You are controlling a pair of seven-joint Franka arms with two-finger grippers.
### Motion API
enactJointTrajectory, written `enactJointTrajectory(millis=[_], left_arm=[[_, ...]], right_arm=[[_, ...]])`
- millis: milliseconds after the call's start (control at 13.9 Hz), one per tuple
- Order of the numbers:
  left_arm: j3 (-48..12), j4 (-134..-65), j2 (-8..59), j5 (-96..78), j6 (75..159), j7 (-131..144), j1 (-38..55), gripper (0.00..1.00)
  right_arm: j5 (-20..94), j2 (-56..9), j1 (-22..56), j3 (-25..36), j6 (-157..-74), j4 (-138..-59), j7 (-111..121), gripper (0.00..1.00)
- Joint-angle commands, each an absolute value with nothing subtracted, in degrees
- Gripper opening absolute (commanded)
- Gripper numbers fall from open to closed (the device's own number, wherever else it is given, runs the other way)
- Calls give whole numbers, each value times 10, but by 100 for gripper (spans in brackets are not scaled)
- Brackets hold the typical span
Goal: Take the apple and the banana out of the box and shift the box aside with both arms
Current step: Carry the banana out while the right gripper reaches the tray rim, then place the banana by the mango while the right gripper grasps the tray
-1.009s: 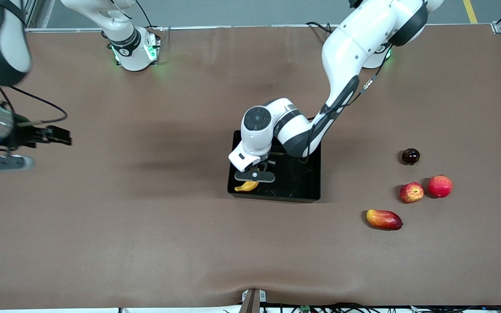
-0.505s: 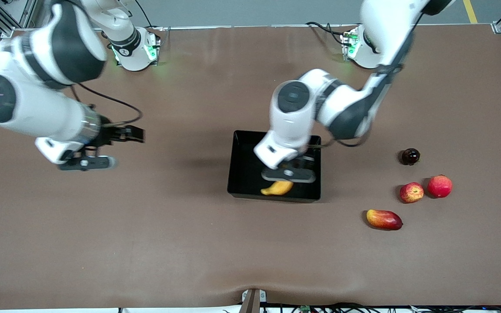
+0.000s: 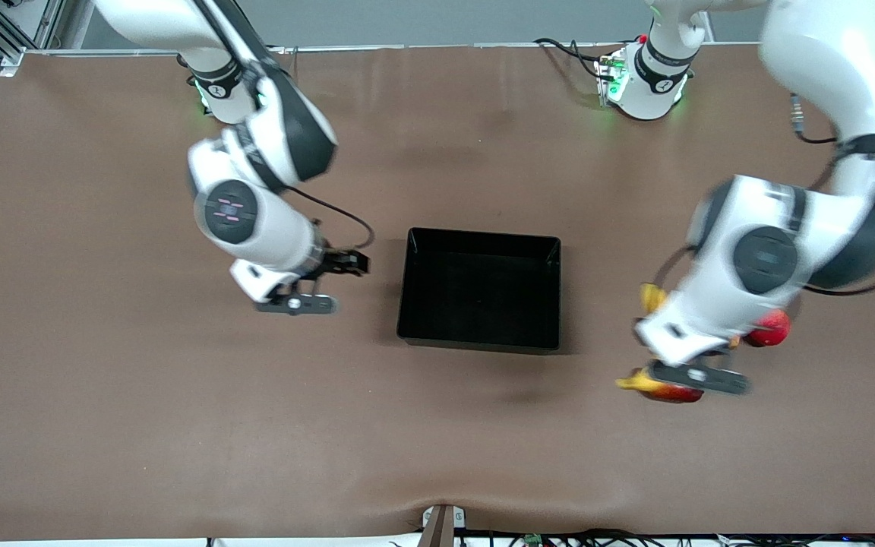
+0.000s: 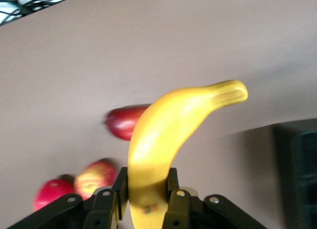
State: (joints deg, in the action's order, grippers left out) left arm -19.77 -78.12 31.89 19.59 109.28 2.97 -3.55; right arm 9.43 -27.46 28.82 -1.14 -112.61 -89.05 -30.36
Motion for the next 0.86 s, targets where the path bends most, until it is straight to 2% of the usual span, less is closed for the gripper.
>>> enactJointTrajectory(millis=[0, 144, 216, 288, 360, 432, 793], left_arm=[[-200, -791, 322, 202, 1093, -94, -88, 0], [-200, -789, 347, 217, 1131, -169, -127, 0], [-199, -789, 358, 234, 1156, -207, -135, 0], [-194, -788, 372, 249, 1178, -240, -141, 0], [-181, -785, 387, 258, 1211, -275, -144, 0], [-167, -774, 404, 259, 1247, -319, -143, 0], [-152, -760, 466, 259, 1325, -420, -144, 0]], right_arm=[[103, -335, 331, -5, -1205, -886, -384, 100], [103, -365, 352, -5, -1247, -885, -398, 100], [103, -376, 359, -5, -1261, -885, -397, 85], [98, -383, 362, -4, -1272, -885, -396, 64], [94, -387, 366, -4, -1274, -885, -393, 27], [95, -386, 362, -4, -1274, -885, -395, 0], [95, -381, 357, -4, -1267, -884, -393, 0]])
